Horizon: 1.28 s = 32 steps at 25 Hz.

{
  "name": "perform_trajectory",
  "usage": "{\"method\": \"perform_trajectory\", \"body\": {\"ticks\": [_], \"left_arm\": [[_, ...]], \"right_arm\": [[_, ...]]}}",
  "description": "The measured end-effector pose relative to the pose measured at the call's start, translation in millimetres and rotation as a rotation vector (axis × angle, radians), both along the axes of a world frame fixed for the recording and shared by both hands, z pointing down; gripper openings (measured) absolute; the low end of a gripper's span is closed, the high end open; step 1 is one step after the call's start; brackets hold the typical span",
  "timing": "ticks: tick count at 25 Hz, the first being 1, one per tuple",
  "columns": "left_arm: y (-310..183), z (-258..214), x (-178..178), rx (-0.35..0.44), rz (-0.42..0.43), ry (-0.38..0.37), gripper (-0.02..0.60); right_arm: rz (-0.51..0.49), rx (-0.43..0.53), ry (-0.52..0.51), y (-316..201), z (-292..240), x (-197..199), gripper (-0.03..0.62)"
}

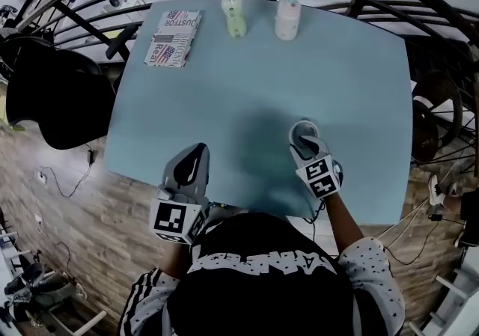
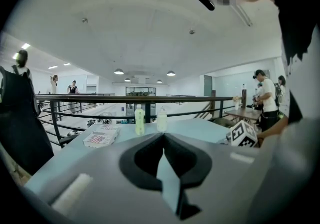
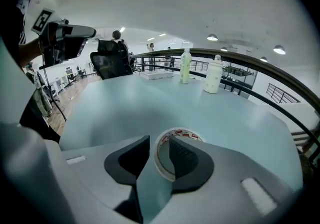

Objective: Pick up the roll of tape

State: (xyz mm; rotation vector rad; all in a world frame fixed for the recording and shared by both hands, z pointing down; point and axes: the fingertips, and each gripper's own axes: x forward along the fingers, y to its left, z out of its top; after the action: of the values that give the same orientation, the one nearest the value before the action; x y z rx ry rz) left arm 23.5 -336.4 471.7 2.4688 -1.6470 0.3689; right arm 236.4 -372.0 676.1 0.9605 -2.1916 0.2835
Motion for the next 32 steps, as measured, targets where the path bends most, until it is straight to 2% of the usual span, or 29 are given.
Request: {"method": "perform_trajectory", "body": {"ticks": [7, 12, 20, 25, 32], "left_arm": [[7, 0, 1, -0.003, -0.057, -0.014, 0.0], [14, -1, -2, -0.008, -0.084, -0.022, 0.0], [15, -7, -13, 0.02, -0.07, -0.008, 0.0], [7, -12, -16, -0.007, -0.045, -0.003, 0.0], [-5, -18, 9, 0.044, 0.071, -0.005, 0.0]], "right_arm": [[-0.101, -0.028, 0.08, 1, 17, -2, 0.135], [-0.15, -0.045, 0.149, 6, 27, -3, 0.067], [-0.122, -0.067, 0.147, 15, 22, -6, 0.052], [-0.051, -0.057, 0.038, 17, -5, -13, 0.051], [0.1, -0.061, -0.178, 22, -44, -3, 0.051]]}}
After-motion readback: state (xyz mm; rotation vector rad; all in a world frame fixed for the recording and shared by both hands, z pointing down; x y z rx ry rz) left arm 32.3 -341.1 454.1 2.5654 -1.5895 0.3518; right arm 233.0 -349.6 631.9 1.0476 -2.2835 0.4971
